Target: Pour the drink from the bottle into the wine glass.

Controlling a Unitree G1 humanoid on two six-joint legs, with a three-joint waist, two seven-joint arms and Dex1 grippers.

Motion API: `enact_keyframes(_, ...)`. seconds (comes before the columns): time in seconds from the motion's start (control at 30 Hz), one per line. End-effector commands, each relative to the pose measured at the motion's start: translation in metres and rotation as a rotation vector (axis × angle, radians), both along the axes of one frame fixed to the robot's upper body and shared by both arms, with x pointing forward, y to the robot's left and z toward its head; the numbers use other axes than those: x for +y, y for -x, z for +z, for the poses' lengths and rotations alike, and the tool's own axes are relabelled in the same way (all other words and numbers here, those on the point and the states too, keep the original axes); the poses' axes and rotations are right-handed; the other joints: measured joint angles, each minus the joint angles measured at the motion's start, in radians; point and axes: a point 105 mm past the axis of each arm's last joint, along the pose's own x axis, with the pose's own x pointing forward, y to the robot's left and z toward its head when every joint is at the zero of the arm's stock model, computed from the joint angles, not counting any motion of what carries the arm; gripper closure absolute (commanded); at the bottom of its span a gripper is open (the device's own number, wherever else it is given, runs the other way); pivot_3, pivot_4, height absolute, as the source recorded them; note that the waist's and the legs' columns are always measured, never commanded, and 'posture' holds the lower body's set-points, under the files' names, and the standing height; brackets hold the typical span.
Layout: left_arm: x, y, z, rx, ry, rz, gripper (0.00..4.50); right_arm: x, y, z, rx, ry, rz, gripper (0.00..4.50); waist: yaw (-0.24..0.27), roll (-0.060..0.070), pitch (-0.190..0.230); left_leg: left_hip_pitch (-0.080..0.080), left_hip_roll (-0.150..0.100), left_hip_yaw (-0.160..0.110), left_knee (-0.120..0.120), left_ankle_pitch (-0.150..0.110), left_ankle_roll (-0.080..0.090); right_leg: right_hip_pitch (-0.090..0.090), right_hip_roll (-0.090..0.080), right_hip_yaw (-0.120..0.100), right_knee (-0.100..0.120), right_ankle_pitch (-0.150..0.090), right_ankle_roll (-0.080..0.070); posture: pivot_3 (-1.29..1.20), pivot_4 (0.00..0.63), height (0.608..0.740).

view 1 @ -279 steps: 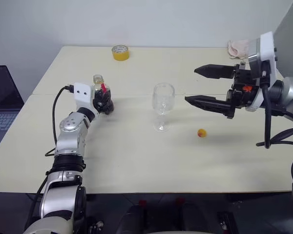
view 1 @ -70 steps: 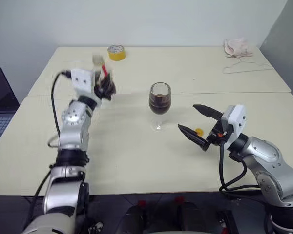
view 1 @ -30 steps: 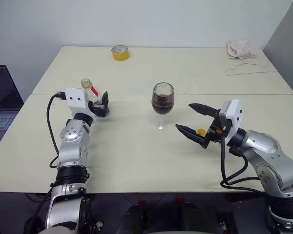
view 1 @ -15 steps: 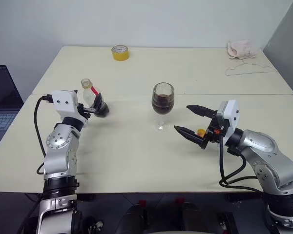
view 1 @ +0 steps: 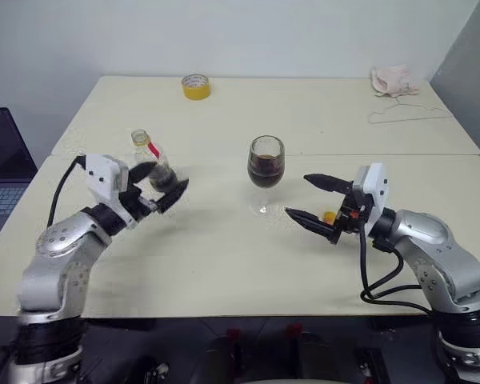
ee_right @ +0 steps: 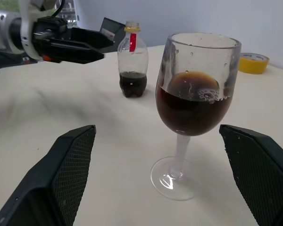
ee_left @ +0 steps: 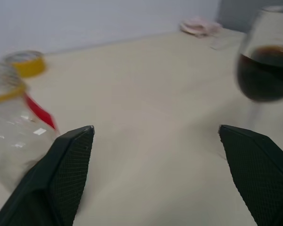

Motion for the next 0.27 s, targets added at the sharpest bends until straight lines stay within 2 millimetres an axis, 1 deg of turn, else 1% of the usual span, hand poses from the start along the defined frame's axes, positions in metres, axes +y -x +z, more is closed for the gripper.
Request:
enact_keyframes(0.03,-0.002,0.014,0.011,0.023,-0.033,-0.093,0.04,-0.016,0.007,0.014,-0.006,0.034,0.036,0.00,0.003,0.000,0.000,0.000,0.000,0.000,0.000,0.000,0.000,0.000,0.000,0.000,-0.001,0.000,0.000,0.00,0.150,0.740)
enact_keyframes(0.1,0.010,0.017,0.008,0.052,-0.088,-0.082,0.04,-0.027,0.012,0.019,0.015,0.050,0.057,0.00,0.001,0.000,0.000,0.000,0.000,0.000,0.000,0.000,0.000,0.002,0.000,0.000,-0.002,0.000,0.000,0.00,0.150,0.740)
enact_keyframes(0.17,0.018,0.022,0.011,0.062,-0.107,-0.082,0.04,-0.038,0.013,0.028,0.016,0.053,0.051,0.00,0.001,0.001,0.000,0.001,0.000,0.001,-0.001,0.000,0.000,0.002,0.000,0.000,-0.003,0.000,0.000,0.00,0.150,0.740)
enact_keyframes(0.27,0.023,0.026,0.017,0.062,-0.113,-0.093,0.04,-0.046,0.010,0.036,0.015,0.058,0.036,0.00,0.001,0.001,0.000,0.001,0.001,0.000,-0.002,0.000,0.000,0.002,0.000,0.000,-0.003,0.000,0.000,0.00,0.150,0.740)
